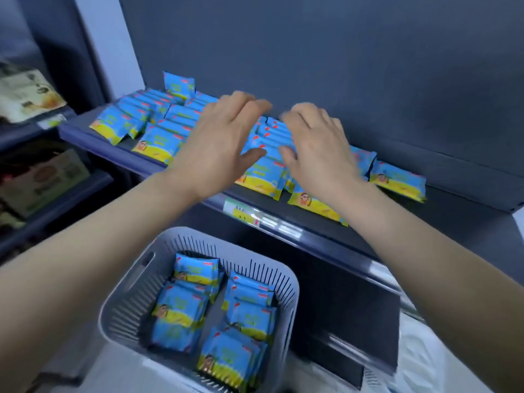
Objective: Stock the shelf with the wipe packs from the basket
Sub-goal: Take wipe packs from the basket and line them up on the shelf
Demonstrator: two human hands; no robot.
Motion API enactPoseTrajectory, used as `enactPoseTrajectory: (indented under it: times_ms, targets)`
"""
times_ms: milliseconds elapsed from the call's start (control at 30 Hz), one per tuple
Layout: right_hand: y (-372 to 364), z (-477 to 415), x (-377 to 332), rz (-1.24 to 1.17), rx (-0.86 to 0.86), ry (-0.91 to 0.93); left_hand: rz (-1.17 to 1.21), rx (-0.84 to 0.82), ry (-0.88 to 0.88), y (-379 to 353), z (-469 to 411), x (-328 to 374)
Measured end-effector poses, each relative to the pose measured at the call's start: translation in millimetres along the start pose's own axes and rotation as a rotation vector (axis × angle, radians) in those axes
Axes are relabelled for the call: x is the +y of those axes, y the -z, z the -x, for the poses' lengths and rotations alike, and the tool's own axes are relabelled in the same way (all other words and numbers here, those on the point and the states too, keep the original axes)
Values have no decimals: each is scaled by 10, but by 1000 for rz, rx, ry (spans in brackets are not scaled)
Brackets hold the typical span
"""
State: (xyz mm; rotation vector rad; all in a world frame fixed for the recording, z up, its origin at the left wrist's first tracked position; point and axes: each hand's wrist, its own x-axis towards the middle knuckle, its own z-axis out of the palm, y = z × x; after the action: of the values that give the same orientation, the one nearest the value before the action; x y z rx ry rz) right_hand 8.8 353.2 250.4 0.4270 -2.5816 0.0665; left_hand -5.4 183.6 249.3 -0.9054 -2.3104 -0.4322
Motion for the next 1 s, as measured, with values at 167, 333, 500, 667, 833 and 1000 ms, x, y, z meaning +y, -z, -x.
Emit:
enactPoseTrajectory:
  times_ms: [167, 333, 500, 667, 833, 1000]
  targets:
    - [-527, 289, -704, -49, -183, 24, 42, -169, 50, -11, 728, -380]
    - [-1365, 802, -1089, -65, -541, -4, 40, -499, 136, -456, 1601, -771]
    - [-2113, 1450, -1208, -106, -919, -68, 4, -849, 189, -1048, 2404, -1058]
    - [-2532, 1966, -1261, -201, -1251, -165, -34, -1088, 229, -1509, 2906, -1180]
    - [-2788, 2200, -1391, -179, -1401, -133, -104, -1213, 187, -1813, 3144, -1236]
    - [-2989, 2296, -1467, -122, -1445, -137, -164, -1296, 165, -1997, 3307, -1346]
